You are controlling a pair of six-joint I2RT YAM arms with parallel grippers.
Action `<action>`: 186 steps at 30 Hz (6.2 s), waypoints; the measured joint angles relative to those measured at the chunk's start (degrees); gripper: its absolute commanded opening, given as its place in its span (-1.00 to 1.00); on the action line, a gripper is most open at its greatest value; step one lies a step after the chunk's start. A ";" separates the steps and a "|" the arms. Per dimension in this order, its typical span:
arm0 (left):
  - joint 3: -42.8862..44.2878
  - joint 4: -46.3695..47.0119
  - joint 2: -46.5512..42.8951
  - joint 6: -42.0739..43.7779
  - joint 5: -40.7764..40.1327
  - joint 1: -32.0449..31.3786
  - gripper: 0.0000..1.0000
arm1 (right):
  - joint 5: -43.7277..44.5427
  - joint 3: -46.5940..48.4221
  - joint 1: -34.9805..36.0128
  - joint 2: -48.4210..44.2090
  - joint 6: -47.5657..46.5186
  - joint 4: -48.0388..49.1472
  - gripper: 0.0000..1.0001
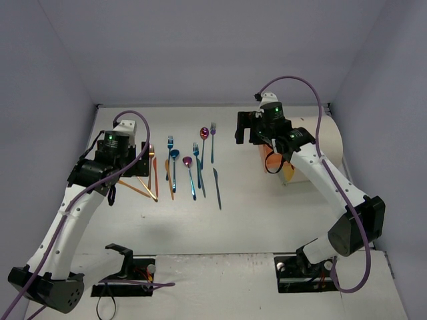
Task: Sort the eating utensils into containers
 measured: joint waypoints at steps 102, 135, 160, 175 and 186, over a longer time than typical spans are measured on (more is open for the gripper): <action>-1.27 -0.59 -7.19 -2.12 -0.43 0.00 0.86 | 26.52 2.54 26.84 2.25 14.82 2.33 -1.00; -0.29 -0.94 -4.35 -2.10 1.23 0.00 0.86 | 16.31 -6.85 -3.87 -10.05 10.33 -6.23 -1.00; 1.14 -0.92 -0.79 -2.10 1.44 0.00 0.86 | 17.68 1.38 -1.38 -11.36 8.41 -7.86 -0.13; 1.33 -0.94 -4.18 -2.14 -1.26 0.00 0.86 | 20.77 10.57 24.89 9.91 8.00 -6.09 -0.09; -0.12 -1.60 -8.32 -2.14 -1.87 0.00 0.86 | 18.39 7.26 27.61 25.47 12.20 -4.17 -0.23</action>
